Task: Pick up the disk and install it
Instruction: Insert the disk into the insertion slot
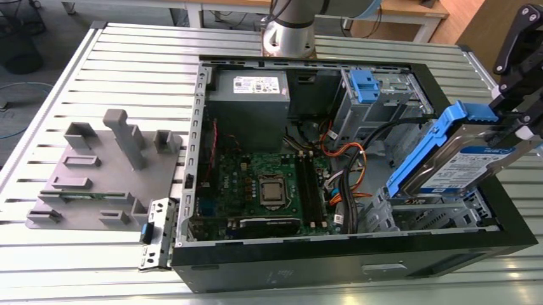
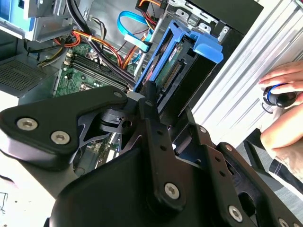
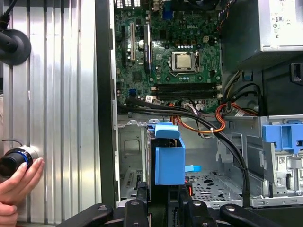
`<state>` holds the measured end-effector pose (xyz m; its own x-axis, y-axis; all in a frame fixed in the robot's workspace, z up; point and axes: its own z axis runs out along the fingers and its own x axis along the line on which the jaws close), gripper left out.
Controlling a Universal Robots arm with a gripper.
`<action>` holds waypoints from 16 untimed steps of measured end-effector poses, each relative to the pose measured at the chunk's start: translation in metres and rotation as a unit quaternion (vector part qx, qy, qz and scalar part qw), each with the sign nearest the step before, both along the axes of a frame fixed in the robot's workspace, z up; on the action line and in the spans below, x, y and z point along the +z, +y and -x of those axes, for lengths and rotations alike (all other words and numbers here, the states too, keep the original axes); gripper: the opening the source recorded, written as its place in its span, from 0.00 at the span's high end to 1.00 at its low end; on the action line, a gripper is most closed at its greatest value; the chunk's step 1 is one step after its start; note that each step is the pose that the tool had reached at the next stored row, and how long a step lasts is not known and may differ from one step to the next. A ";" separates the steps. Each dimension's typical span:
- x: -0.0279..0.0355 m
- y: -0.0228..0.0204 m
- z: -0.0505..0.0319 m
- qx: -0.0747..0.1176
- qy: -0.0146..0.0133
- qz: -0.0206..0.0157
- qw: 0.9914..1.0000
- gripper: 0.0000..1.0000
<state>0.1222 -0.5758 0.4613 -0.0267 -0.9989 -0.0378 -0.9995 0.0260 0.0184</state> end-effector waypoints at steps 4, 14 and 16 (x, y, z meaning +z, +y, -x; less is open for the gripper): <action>-0.0015 0.0000 -0.0001 0.000 0.000 0.000 1.000 0.65; -0.0045 0.0000 -0.0001 0.000 0.000 0.000 1.000 0.65; -0.0049 0.0000 -0.0001 0.000 0.000 0.000 1.000 0.65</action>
